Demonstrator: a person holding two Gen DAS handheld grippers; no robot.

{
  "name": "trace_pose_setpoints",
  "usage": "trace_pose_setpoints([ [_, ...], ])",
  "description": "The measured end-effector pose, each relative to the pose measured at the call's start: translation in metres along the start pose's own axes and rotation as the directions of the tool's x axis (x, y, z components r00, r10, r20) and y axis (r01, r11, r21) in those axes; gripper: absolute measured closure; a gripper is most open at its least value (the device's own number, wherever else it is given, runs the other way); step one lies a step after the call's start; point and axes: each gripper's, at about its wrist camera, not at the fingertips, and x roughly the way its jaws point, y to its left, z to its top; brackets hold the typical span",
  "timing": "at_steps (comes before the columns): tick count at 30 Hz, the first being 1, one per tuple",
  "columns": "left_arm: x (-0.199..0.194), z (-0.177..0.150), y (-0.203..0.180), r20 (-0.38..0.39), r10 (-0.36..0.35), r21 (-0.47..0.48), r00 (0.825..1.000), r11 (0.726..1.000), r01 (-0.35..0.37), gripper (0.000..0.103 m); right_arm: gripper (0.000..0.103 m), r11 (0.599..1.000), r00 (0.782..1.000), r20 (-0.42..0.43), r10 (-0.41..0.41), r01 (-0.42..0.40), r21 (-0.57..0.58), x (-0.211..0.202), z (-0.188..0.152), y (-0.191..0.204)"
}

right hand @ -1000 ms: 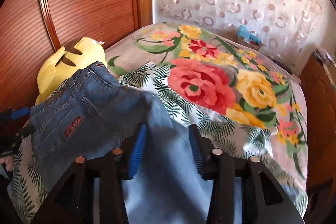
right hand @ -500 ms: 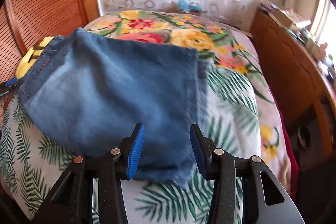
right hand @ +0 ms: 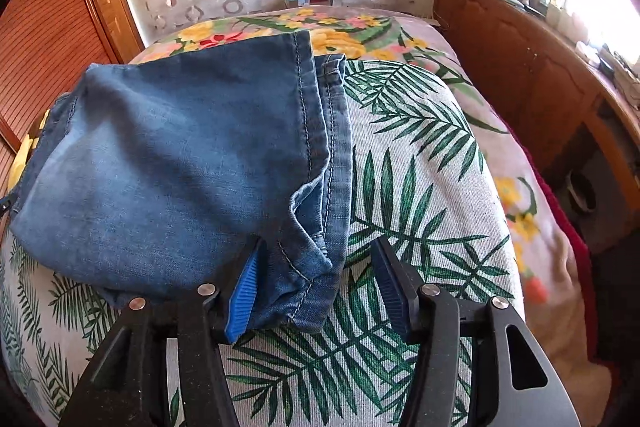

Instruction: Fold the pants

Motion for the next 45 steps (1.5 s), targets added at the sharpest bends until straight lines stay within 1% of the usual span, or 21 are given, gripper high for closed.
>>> trace_pose_setpoints([
  [4, 0.002, 0.0, 0.002, -0.007, 0.0, -0.018, 1.0, 1.0, 0.0, 0.024, 0.046, 0.999, 1.0, -0.002, 0.012, -0.012, -0.042, -0.009, -0.005, 0.014],
  [5, 0.003, 0.0, 0.003, -0.006, -0.002, -0.018, 1.0, 1.0, 0.002, 0.024, 0.047, 0.999, 1.0, -0.002, 0.016, -0.016, -0.047, -0.01, -0.005, 0.013],
  [6, 0.003, 0.0, 0.003, -0.004, -0.005, -0.019, 1.0, 1.0, 0.005, 0.026, 0.047, 0.999, 1.0, -0.002, 0.018, -0.018, -0.051, -0.01, -0.005, 0.013],
  [7, 0.003, 0.0, 0.003, -0.003, -0.03, -0.024, 1.0, 0.999, 0.03, 0.035, 0.047, 0.998, 1.0, 0.001, 0.02, -0.02, -0.054, -0.011, -0.006, 0.013],
  [8, 0.004, 0.0, 0.004, -0.006, -0.051, -0.034, 0.999, 0.998, 0.05, 0.038, 0.049, 0.998, 1.0, 0.003, 0.023, -0.023, -0.053, -0.009, -0.005, 0.011],
  [9, 0.005, 0.0, 0.006, -0.006, -0.053, -0.045, 0.999, 0.998, 0.053, 0.043, 0.051, 0.998, 1.0, 0.006, 0.03, -0.03, -0.054, -0.007, -0.005, 0.009],
  [10, 0.004, 0.0, 0.006, -0.004, -0.055, -0.05, 0.998, 0.997, 0.055, 0.052, 0.058, 0.997, 0.999, 0.009, 0.041, -0.04, -0.06, -0.008, -0.006, 0.008],
  [11, 0.004, 0.0, 0.006, -0.002, -0.067, -0.054, 0.998, 0.996, 0.067, 0.056, 0.066, 0.997, 0.999, 0.01, 0.051, -0.05, -0.063, -0.007, -0.007, 0.008],
  [12, 0.003, 0.001, 0.007, 0.0, -0.08, -0.062, 0.997, 0.995, 0.08, 0.064, 0.074, 0.996, 0.998, 0.01, 0.063, -0.062, -0.067, -0.007, -0.007, 0.009],
  [13, 0.002, 0.001, 0.007, 0.002, -0.088, -0.068, 0.996, 0.994, 0.088, 0.069, 0.077, 0.995, 0.997, 0.009, 0.077, -0.076, -0.071, -0.007, -0.007, 0.009],
  [15, -0.001, 0.001, 0.002, 0.013, -0.081, -0.054, 0.997, 0.995, 0.082, 0.075, 0.088, 0.993, 0.995, 0.01, 0.096, -0.095, -0.072, -0.006, -0.007, 0.009],
  [18, -0.008, 0.003, -0.001, 0.041, -0.062, -0.042, 0.997, 0.997, 0.063, 0.081, 0.092, 0.99, 0.991, 0.024, 0.131, -0.129, -0.058, -0.005, -0.009, 0.004],
  [21, -0.022, 0.007, -0.003, 0.077, -0.036, -0.04, 0.996, 0.998, 0.039, 0.083, 0.095, 0.989, 0.988, 0.053, 0.142, -0.14, -0.041, -0.005, -0.008, -0.004],
  [24, -0.043, 0.011, -0.008, 0.129, -0.03, -0.029, 0.991, 0.999, 0.035, 0.084, 0.097, 0.989, 0.984, 0.102, 0.147, -0.144, -0.033, -0.017, -0.008, -0.011],
  [29, -0.085, 0.016, -0.018, 0.215, -0.028, 0.001, 0.976, 1.0, 0.028, 0.086, 0.098, 0.99, 0.975, 0.174, 0.141, -0.137, -0.036, -0.043, -0.006, -0.025],
  [33, -0.115, 0.011, -0.021, 0.261, -0.034, 0.018, 0.965, 0.999, 0.03, 0.086, 0.099, 0.991, 0.965, 0.23, 0.13, -0.119, -0.062, -0.066, -0.007, -0.032],
  [36, -0.135, 0.0, -0.019, 0.285, -0.05, 0.015, 0.957, 0.999, 0.048, 0.086, 0.099, 0.991, 0.956, 0.265, 0.125, -0.109, -0.071, -0.084, -0.015, -0.041],
  [39, -0.153, -0.019, -0.019, 0.299, -0.07, 0.018, 0.952, 0.998, 0.068, 0.086, 0.099, 0.992, 0.949, 0.29, 0.122, -0.106, -0.073, -0.098, -0.03, -0.051],
  [45, -0.181, -0.062, -0.019, 0.309, -0.106, 0.032, 0.945, 0.994, 0.101, 0.086, 0.099, 0.992, 0.943, 0.312, 0.116, -0.097, -0.078, -0.129, -0.078, -0.063],
])
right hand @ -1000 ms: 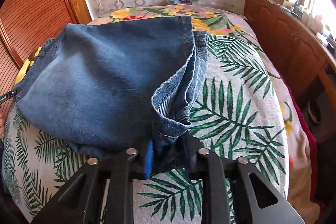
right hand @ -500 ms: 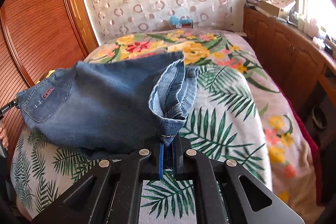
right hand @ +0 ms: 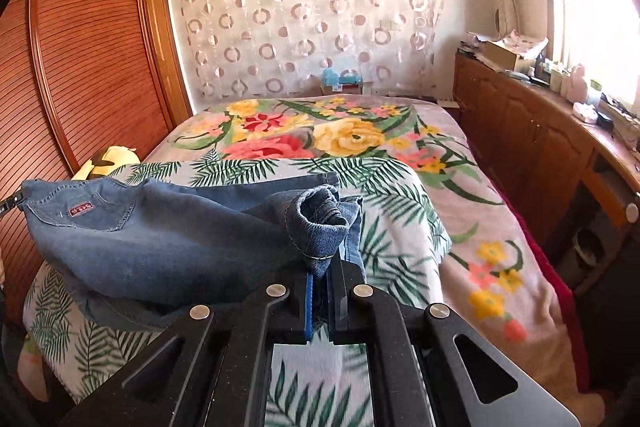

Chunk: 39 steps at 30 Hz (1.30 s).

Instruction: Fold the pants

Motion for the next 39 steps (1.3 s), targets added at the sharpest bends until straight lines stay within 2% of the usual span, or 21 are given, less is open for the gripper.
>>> trace_pose_setpoints([
  [5, -0.034, -0.027, 0.001, 0.004, -0.024, -0.009, 1.0, 1.0, 0.024, 0.086, 0.099, 1.0, 1.0, 0.006, 0.002, -0.002, 0.012, -0.033, -0.027, -0.001],
  [10, -0.039, -0.059, 0.002, -0.051, -0.023, -0.004, 0.998, 1.0, 0.023, 0.086, 0.099, 0.999, 1.0, 0.001, 0.018, -0.018, 0.032, -0.06, -0.053, -0.001],
  [13, -0.029, -0.079, 0.001, -0.117, -0.003, 0.015, 0.993, 1.0, 0.005, 0.083, 0.099, 0.997, 0.998, -0.052, 0.036, -0.032, 0.074, -0.058, -0.066, -0.005],
  [16, -0.024, -0.091, 0.001, -0.145, 0.008, 0.029, 0.989, 1.0, -0.003, 0.081, 0.098, 0.993, 0.991, -0.122, 0.047, -0.033, 0.114, -0.045, -0.084, -0.011],
  [17, -0.023, -0.094, 0.002, -0.154, 0.011, 0.029, 0.988, 1.0, -0.007, 0.079, 0.095, 0.991, 0.99, -0.129, 0.05, -0.033, 0.128, -0.042, -0.088, -0.013],
  [20, -0.025, -0.097, 0.004, -0.162, 0.017, 0.03, 0.987, 0.999, -0.012, 0.064, 0.083, 0.987, 0.989, -0.142, 0.041, -0.018, 0.158, -0.034, -0.09, -0.021],
  [21, -0.028, -0.097, 0.005, -0.157, 0.015, 0.029, 0.987, 1.0, -0.011, 0.054, 0.083, 0.986, 0.989, -0.144, 0.036, -0.012, 0.169, -0.034, -0.09, -0.023],
  [24, -0.033, -0.093, 0.004, -0.14, 0.008, 0.039, 0.99, 0.999, -0.003, 0.041, 0.081, 0.985, 0.991, -0.13, 0.029, -0.006, 0.173, -0.04, -0.084, -0.02],
  [25, -0.034, -0.093, 0.003, -0.14, 0.007, 0.043, 0.99, 0.999, -0.001, 0.031, 0.081, 0.986, 0.992, -0.121, 0.025, -0.005, 0.166, -0.044, -0.083, -0.018],
  [26, -0.035, -0.092, 0.001, -0.139, -0.001, 0.047, 0.99, 0.999, 0.007, 0.026, 0.081, 0.987, 0.993, -0.114, 0.023, -0.005, 0.16, -0.047, -0.081, -0.017],
  [31, -0.037, -0.089, -0.021, -0.139, -0.067, 0.093, 0.988, 0.992, 0.08, 0.021, 0.08, 0.991, 0.995, -0.095, 0.014, -0.001, 0.133, -0.055, -0.077, -0.005],
  [35, -0.029, -0.089, -0.046, -0.144, -0.108, 0.118, 0.984, 0.985, 0.126, 0.021, 0.073, 0.993, 0.997, -0.074, 0.023, -0.015, 0.114, -0.063, -0.083, 0.0],
  [39, -0.02, -0.086, -0.069, -0.155, -0.144, 0.127, 0.977, 0.978, 0.164, 0.021, 0.073, 0.994, 0.997, -0.077, 0.023, -0.015, 0.108, -0.062, -0.095, -0.002],
])
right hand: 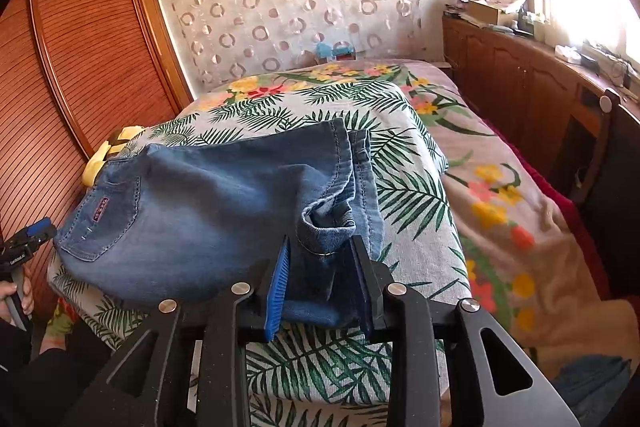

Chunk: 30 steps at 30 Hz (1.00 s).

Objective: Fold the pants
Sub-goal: 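Open the left gripper while the right gripper lifts the held leg hem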

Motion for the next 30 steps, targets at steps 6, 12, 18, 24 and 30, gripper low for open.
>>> trace_pose_setpoints([
  [6, 0.011, 0.007, -0.028, -0.017, -0.017, 0.051, 1.0, 0.999, 0.017, 0.021, 0.072, 1.0, 1.0, -0.019, -0.011, 0.012, 0.014, 0.008, -0.001, -0.006],
  [12, 0.013, 0.009, -0.043, -0.015, -0.034, 0.073, 0.999, 0.997, 0.035, 0.021, 0.072, 1.0, 0.999, -0.034, -0.012, 0.013, 0.021, 0.009, 0.0, -0.006],
  [18, 0.013, 0.012, -0.049, -0.013, -0.043, 0.076, 0.999, 0.996, 0.044, 0.021, 0.072, 1.0, 0.999, -0.043, -0.024, 0.024, 0.017, 0.013, 0.004, -0.005],
  [24, 0.015, 0.011, -0.054, -0.019, -0.043, 0.08, 0.999, 0.996, 0.045, 0.021, 0.073, 0.999, 0.999, -0.04, -0.035, 0.036, 0.005, 0.014, 0.006, -0.004],
  [30, 0.017, 0.01, -0.054, -0.021, -0.039, 0.07, 0.999, 0.997, 0.041, 0.021, 0.097, 1.0, 1.0, 0.024, 0.001, 0.0, -0.013, -0.002, 0.011, 0.002],
])
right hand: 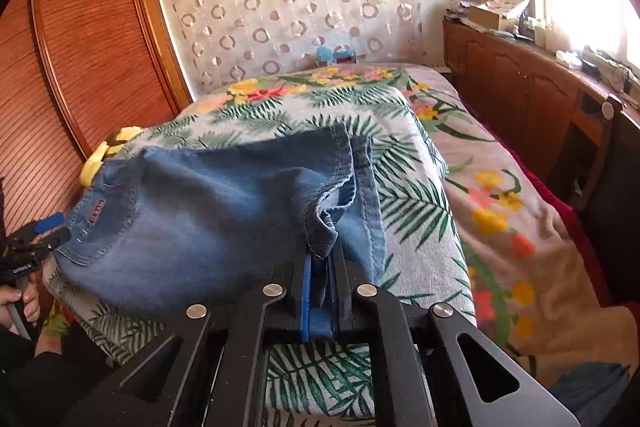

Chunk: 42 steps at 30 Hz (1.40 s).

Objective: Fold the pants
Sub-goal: 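Open the left gripper while the right gripper lifts the held leg hem, then carry the held jeans leg over the jeans with the right gripper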

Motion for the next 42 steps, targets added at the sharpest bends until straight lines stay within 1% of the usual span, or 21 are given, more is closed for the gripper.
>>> trace_pose_setpoints([
  [4, -0.001, -0.001, 0.001, 0.001, 0.001, -0.008, 1.0, 1.0, -0.001, 0.021, 0.098, 0.999, 0.998, 0.052, 0.04, -0.04, -0.013, -0.015, 0.007, 0.007],
  [7, -0.004, 0.0, 0.004, 0.009, 0.0, -0.016, 1.0, 1.0, 0.0, 0.021, 0.098, 0.997, 0.996, 0.06, 0.068, -0.066, -0.044, -0.018, 0.015, 0.016],
  [10, -0.007, 0.001, 0.007, 0.019, 0.004, -0.021, 1.0, 1.0, -0.004, 0.021, 0.098, 0.991, 0.993, 0.072, 0.094, -0.086, -0.099, -0.019, 0.029, 0.032],
  [14, -0.017, 0.004, 0.016, 0.039, 0.019, -0.035, 0.999, 0.999, -0.018, 0.021, 0.098, 0.972, 0.982, 0.097, 0.165, -0.145, -0.183, -0.021, 0.053, 0.066],
  [16, -0.022, 0.005, 0.021, 0.049, 0.03, -0.043, 0.998, 0.999, -0.028, 0.021, 0.098, 0.955, 0.971, 0.099, 0.218, -0.191, -0.229, -0.02, 0.066, 0.089],
  [19, -0.031, 0.006, 0.03, 0.063, 0.046, -0.059, 0.997, 0.997, -0.042, 0.021, 0.098, 0.915, 0.944, 0.061, 0.324, -0.296, -0.273, -0.012, 0.077, 0.126],
  [23, -0.038, 0.005, 0.042, 0.073, 0.064, -0.079, 0.995, 0.995, -0.058, 0.021, 0.098, 0.86, 0.911, 0.006, 0.412, -0.387, -0.333, -0.001, 0.078, 0.174],
  [25, -0.039, 0.004, 0.046, 0.073, 0.069, -0.085, 0.995, 0.994, -0.062, 0.021, 0.098, 0.836, 0.897, -0.032, 0.442, -0.424, -0.349, 0.008, 0.074, 0.192],
  [28, -0.037, 0.003, 0.052, 0.07, 0.073, -0.096, 0.995, 0.993, -0.066, 0.021, 0.098, 0.815, 0.887, -0.094, 0.452, -0.453, -0.361, 0.027, 0.065, 0.213],
  [33, -0.031, 0.0, 0.054, 0.059, 0.07, -0.102, 0.996, 0.993, -0.064, 0.021, 0.098, 0.815, 0.886, -0.187, 0.424, -0.464, -0.348, 0.071, 0.053, 0.232],
  [36, -0.029, 0.0, 0.053, 0.053, 0.067, -0.099, 0.996, 0.993, -0.061, 0.021, 0.097, 0.83, 0.894, -0.208, 0.396, -0.446, -0.335, 0.085, 0.054, 0.233],
  [38, -0.028, -0.001, 0.053, 0.052, 0.064, -0.099, 0.997, 0.993, -0.059, 0.021, 0.096, 0.83, 0.89, -0.222, 0.398, -0.453, -0.325, 0.089, 0.054, 0.235],
  [39, -0.028, -0.001, 0.052, 0.051, 0.063, -0.099, 0.997, 0.993, -0.058, 0.021, 0.095, 0.828, 0.888, -0.223, 0.402, -0.456, -0.325, 0.086, 0.055, 0.24],
  [42, -0.028, -0.001, 0.052, 0.051, 0.061, -0.098, 0.997, 0.994, -0.056, 0.021, 0.094, 0.831, 0.892, -0.21, 0.401, -0.45, -0.326, 0.075, 0.055, 0.241],
])
